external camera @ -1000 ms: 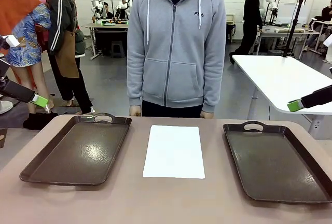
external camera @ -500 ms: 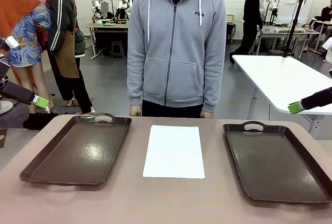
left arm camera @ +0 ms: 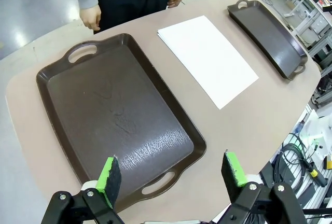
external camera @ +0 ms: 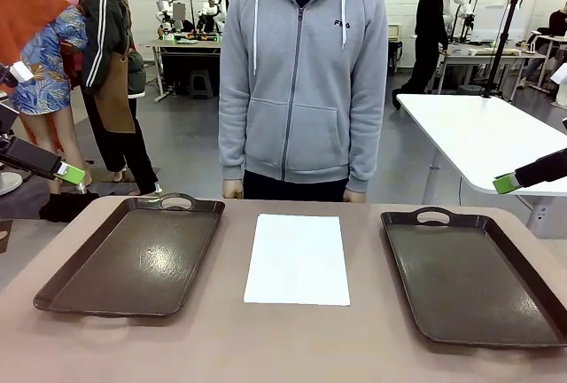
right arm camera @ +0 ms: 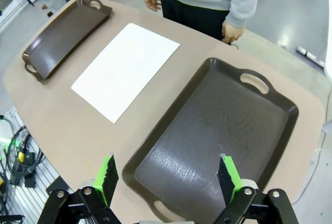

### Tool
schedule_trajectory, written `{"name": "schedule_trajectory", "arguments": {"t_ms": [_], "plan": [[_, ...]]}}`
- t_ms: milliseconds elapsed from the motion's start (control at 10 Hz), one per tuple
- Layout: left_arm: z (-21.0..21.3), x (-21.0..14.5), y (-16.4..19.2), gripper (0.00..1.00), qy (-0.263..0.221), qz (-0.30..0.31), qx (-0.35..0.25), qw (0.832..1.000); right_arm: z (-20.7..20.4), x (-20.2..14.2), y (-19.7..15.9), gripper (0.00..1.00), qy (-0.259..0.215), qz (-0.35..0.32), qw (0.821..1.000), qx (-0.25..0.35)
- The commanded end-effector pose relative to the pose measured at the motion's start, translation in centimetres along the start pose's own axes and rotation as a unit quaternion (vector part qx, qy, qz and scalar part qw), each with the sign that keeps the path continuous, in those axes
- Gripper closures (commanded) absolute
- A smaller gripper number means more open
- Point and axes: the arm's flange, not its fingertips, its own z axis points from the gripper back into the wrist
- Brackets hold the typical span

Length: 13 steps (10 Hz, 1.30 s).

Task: Sort the A4 documents.
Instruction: Receive the A4 Paper.

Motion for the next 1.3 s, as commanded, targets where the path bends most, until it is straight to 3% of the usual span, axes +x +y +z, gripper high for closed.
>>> {"name": "schedule_trajectory", "arguments": {"t_ms": [0,1200], "plan": [[0.11,-0.07,0.13,0.00,0.001,-0.006,0.002,1.000,-0.15,-0.05,-0.09,0.00,-0.001,-0.001,1.000,0.006],[0.11,-0.07,0.13,0.00,0.001,-0.006,0.002,1.000,-0.15,-0.05,-0.09,0.00,-0.001,-0.001,1.000,0.006]]}}
